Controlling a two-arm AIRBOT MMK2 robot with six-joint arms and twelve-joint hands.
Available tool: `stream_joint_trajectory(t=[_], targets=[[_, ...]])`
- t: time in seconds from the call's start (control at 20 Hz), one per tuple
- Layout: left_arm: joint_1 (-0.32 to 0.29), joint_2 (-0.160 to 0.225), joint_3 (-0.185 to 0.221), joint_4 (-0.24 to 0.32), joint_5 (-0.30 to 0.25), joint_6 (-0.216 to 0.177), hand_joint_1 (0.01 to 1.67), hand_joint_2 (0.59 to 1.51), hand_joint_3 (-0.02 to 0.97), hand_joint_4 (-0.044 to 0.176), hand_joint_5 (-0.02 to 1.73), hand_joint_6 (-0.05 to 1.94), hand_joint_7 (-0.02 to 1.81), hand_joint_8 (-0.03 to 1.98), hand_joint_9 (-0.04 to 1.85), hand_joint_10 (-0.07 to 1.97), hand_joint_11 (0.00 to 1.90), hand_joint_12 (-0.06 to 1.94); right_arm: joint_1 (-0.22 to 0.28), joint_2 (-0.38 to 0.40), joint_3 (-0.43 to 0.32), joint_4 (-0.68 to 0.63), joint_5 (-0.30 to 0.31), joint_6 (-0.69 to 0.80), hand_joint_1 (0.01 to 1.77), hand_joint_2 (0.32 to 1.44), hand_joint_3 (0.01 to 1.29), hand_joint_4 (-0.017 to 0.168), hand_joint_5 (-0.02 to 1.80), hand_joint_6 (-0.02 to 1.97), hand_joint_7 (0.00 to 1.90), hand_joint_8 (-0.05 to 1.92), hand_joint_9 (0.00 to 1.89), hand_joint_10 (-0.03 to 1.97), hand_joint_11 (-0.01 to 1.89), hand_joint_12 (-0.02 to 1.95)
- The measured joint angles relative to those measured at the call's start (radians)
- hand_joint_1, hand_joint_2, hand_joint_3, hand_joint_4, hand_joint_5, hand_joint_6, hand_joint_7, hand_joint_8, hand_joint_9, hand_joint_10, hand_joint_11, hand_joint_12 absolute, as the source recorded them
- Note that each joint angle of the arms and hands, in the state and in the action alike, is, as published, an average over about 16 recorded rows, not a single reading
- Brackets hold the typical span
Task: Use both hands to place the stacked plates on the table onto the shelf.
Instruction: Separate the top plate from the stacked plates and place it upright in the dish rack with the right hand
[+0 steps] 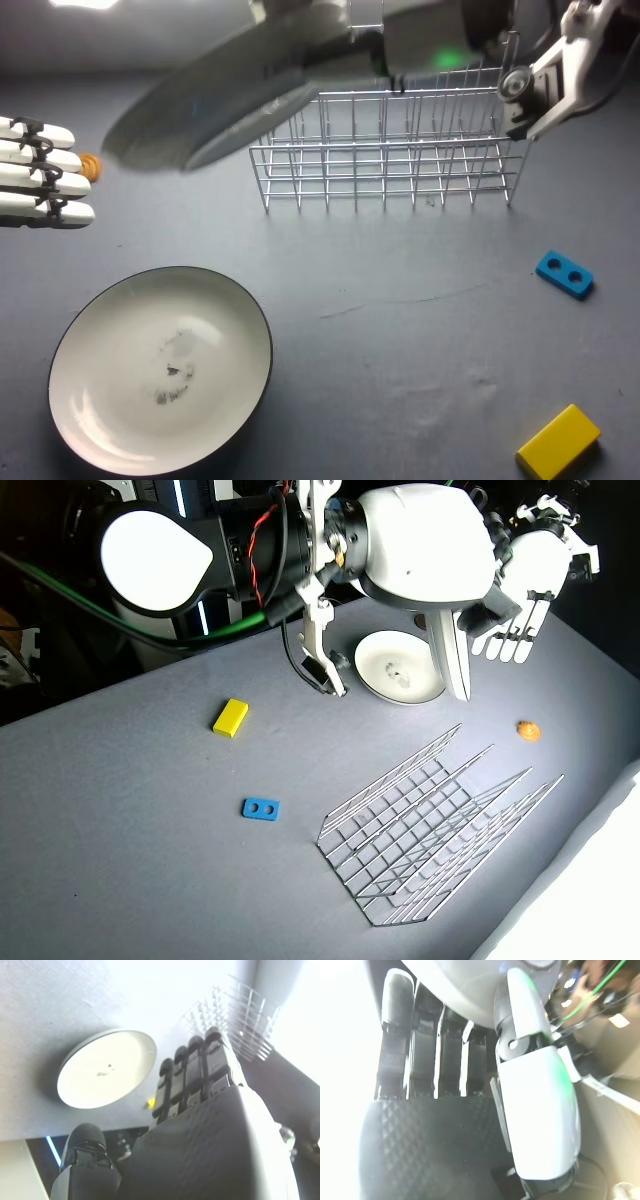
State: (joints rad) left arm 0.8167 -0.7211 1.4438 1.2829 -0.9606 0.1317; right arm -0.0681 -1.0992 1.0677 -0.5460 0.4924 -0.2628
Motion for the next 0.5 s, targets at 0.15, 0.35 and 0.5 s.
stream_joint_trajectory(t=[0.15,0.35,0.5], targets=[[-0.002,0.0,0.003,0.004,-0.003,0.002,0.02,1.145,0.007,0.008,0.09,0.02,0.07,0.0,0.05,0.01,0.02,0.0,0.014,0.0,0.028,0.029,-0.019,0.06,1.17,1.1,0.01,0.015,0.78,1.2,0.9,1.12,0.83,0.85,0.55,1.51],[-0.004,0.0,0.006,0.013,-0.007,0.002,0.02,1.146,0.006,0.008,0.09,0.02,0.07,0.0,0.04,0.01,0.02,0.0,0.024,-0.008,0.063,0.085,-0.051,0.096,1.17,1.1,0.01,0.013,0.78,1.2,0.91,1.13,0.84,0.83,0.56,1.5],[-0.007,0.0,0.008,0.02,-0.009,0.003,0.02,1.146,0.006,0.008,0.09,0.02,0.07,0.0,0.04,0.01,0.02,0.0,0.025,-0.017,0.088,0.129,-0.075,0.102,1.17,1.1,0.01,0.012,0.78,1.2,0.91,1.12,0.85,0.82,0.56,1.5]])
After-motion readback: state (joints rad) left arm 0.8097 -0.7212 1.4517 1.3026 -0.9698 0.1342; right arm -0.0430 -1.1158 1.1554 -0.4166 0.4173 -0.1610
